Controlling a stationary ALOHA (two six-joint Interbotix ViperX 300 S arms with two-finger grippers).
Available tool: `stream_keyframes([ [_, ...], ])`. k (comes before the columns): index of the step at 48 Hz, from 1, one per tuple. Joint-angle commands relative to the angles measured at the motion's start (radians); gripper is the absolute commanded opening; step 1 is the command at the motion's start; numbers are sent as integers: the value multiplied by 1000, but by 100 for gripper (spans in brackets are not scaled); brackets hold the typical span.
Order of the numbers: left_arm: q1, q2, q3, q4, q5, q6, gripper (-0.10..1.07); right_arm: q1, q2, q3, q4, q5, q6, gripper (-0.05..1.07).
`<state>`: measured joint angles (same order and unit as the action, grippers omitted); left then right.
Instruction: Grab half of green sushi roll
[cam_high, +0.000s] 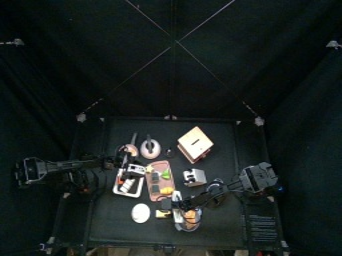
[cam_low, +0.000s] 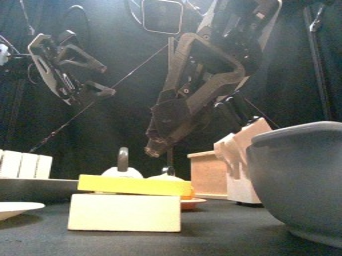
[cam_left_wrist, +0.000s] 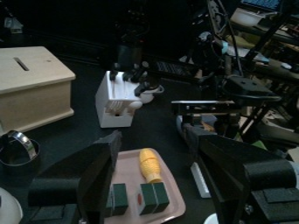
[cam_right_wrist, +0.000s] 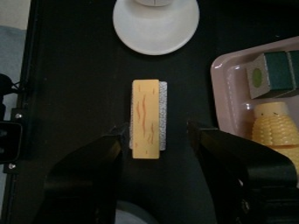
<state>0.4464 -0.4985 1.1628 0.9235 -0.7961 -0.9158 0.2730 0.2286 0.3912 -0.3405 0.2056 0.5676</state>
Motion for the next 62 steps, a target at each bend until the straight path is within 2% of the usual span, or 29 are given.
stream_keyframes([
  [1, -2, -3, -11, -5, -3, 0, 94, -25, -64, -18, 12, -3, -2, 88],
  [14, -9, -2, -6, -6, 15, 2, 94, -72, -126, -20, 18, -6, 0, 88],
  [34, -49, -3, -15, -6, 163, 3, 94, -155, -273, 29, 14, -61, -2, 88],
  [40, -66, 0, -23, -5, 192, 5, 94, -199, -325, 60, 12, -121, -2, 88],
  [48, -84, 5, -37, -3, 216, 29, 94, -262, -382, 121, 12, -265, -6, 88],
  [62, -163, 6, -55, -2, 275, 163, 94, -382, -483, 264, -6, -388, -12, 88],
])
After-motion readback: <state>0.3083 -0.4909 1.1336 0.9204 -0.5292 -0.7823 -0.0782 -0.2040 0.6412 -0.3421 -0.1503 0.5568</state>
